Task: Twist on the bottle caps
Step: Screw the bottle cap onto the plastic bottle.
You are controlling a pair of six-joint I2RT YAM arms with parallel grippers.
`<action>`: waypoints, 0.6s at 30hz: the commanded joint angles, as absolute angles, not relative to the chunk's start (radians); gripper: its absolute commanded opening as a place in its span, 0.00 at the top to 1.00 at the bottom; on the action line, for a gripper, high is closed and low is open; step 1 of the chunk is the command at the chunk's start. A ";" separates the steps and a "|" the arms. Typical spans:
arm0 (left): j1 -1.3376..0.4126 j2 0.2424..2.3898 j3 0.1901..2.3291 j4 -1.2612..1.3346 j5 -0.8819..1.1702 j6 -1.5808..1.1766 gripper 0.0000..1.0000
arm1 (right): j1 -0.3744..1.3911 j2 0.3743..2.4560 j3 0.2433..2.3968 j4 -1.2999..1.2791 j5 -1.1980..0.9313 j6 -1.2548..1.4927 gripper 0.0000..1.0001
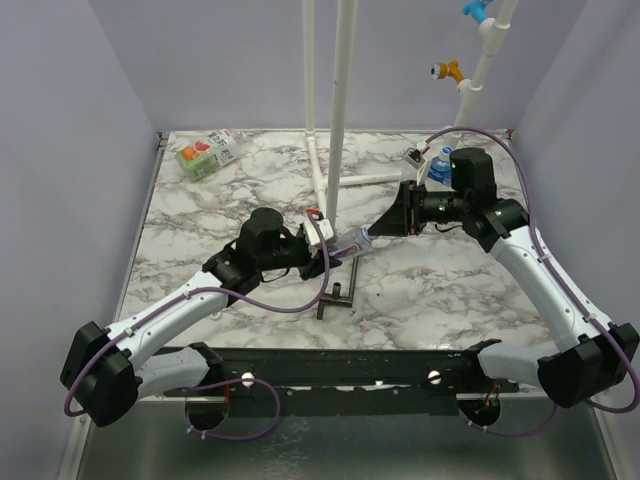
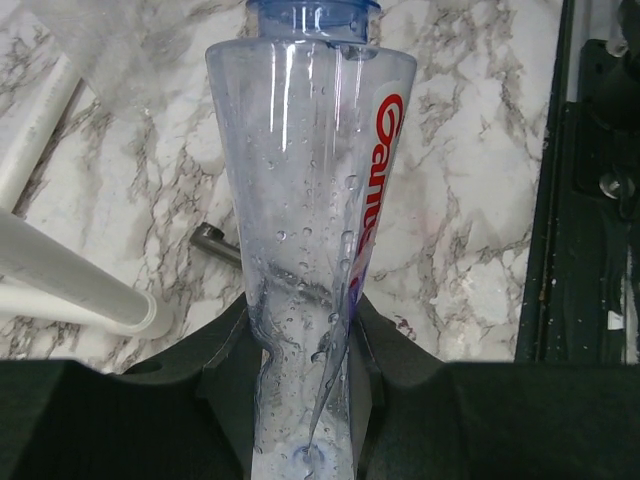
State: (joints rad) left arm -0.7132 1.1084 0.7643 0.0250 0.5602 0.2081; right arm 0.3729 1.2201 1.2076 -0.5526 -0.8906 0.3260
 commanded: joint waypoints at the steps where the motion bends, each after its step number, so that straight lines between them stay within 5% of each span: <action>1: -0.748 1.104 0.798 0.180 0.388 0.258 1.00 | 0.411 1.254 1.176 -0.560 -0.897 0.428 0.77; 18: -1.093 1.206 0.742 0.548 -0.376 0.717 1.00 | 0.411 1.336 1.125 -0.527 -0.689 0.836 0.79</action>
State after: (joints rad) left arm -1.0195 1.1862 0.7147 0.1307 -0.2420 0.5499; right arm 0.3641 1.3056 1.1461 -0.5030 -0.6697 0.6903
